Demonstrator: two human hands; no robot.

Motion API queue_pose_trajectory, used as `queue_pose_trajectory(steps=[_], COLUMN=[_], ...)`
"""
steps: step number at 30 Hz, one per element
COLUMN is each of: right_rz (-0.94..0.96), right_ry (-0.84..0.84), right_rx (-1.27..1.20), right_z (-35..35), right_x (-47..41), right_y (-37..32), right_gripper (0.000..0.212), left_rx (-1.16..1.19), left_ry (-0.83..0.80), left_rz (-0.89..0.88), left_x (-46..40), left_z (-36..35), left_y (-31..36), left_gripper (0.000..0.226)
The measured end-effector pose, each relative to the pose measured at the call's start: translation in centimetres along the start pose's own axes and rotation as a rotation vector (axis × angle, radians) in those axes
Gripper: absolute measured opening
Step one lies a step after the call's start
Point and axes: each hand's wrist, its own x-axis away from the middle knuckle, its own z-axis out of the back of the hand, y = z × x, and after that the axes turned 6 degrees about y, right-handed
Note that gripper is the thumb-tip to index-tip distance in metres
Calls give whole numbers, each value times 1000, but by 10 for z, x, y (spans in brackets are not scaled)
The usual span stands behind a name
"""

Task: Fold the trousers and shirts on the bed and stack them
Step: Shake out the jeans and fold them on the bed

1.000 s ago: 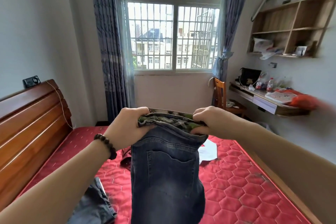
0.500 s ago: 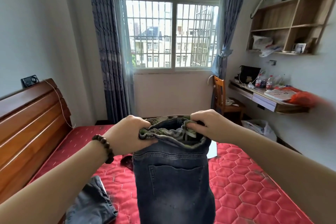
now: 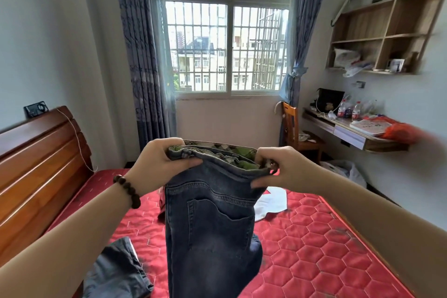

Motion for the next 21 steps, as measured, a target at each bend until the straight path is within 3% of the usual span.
queue_pose_trajectory(steps=[2,5,6,9,10,14,17,19,21], right_rz=[-17,-77,-105,-230,-261,-251,-216,-219,-251], right_ry=[198,352,363,314,275,317,400,424,406], right_rx=[-76,-251,-357,-758,-797,-707,-829,-884,-893], right_z=[-6,-8,-8,-14,-18,-28,-32,-35,-35], right_x=[-4,-12,-15,-24,-26,-40,-47,-49,-49], right_y=[1,1,0,-3,-4,-6,-8,-6,-5], right_gripper=[33,30,34,75,76,34,26,28,31], left_rx=[35,45,37,128,175,386,650,668,604], left_ry=[-9,7,25,148,191,353,297,180,180], left_rz=[34,61,53,61,79,210,385,482,482], left_x=[-3,-8,-10,-14,-15,-13,-2,6,6], left_z=[5,16,19,21,21,22,21,15,12], left_y=[-1,-2,-1,1,3,1,-7,-11,-11], left_gripper=[27,27,26,21,20,34,39,28,15])
